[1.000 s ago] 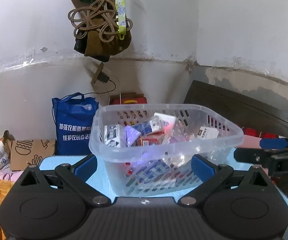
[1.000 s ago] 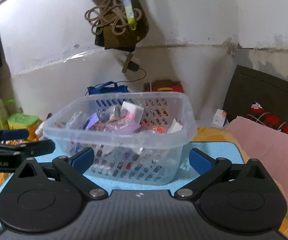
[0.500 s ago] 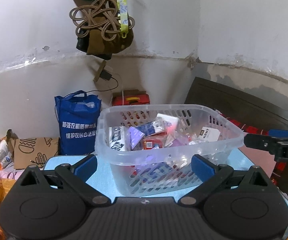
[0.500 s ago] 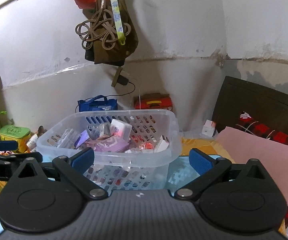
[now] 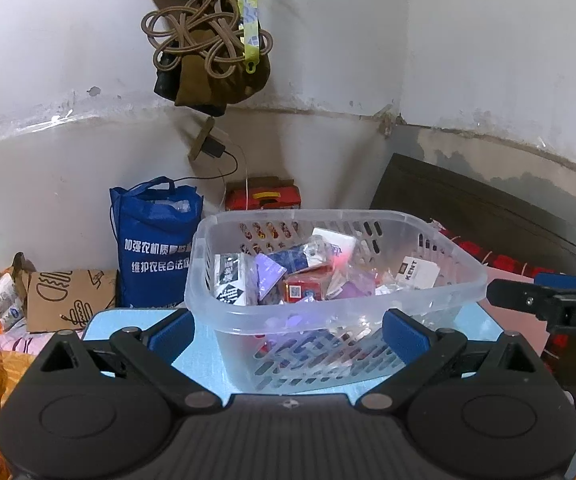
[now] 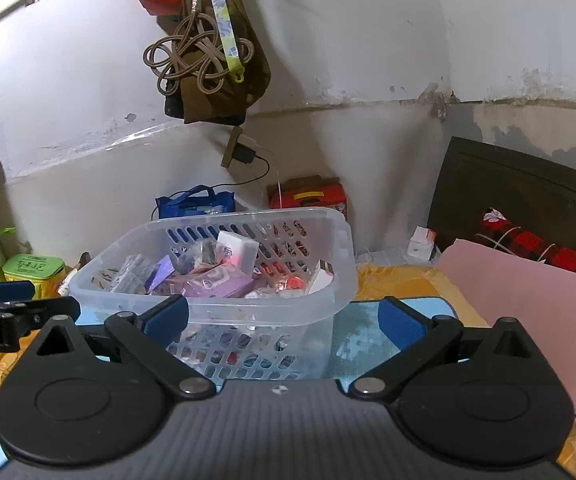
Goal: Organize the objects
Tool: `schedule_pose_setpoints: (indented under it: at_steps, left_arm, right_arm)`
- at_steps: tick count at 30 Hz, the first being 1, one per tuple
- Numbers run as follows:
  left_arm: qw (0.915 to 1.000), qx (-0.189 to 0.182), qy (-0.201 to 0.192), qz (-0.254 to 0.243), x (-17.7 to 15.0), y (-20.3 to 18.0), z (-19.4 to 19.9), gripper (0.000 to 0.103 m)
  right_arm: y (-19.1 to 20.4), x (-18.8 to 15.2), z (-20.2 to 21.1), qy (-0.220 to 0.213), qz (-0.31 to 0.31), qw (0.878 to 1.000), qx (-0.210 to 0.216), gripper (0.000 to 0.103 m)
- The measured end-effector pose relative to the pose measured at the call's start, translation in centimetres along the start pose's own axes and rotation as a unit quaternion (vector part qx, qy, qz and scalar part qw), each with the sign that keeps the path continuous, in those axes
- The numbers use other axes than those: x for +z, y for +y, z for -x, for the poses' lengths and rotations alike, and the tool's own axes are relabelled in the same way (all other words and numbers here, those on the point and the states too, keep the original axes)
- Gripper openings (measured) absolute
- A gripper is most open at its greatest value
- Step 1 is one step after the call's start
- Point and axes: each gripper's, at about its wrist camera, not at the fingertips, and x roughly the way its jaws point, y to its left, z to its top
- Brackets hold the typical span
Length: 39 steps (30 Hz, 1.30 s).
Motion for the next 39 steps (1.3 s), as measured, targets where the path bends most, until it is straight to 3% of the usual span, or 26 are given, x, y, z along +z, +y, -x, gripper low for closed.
schedule_pose_setpoints:
  at_steps: [39]
  left_arm:
    - [0.9999, 0.006, -0.003, -0.014, -1.2, -1.2, 0.2, 0.101]
  right_arm:
    - [0.2, -0.5, 0.1, -0.004, 0.014, 1.0, -0.027, 0.103]
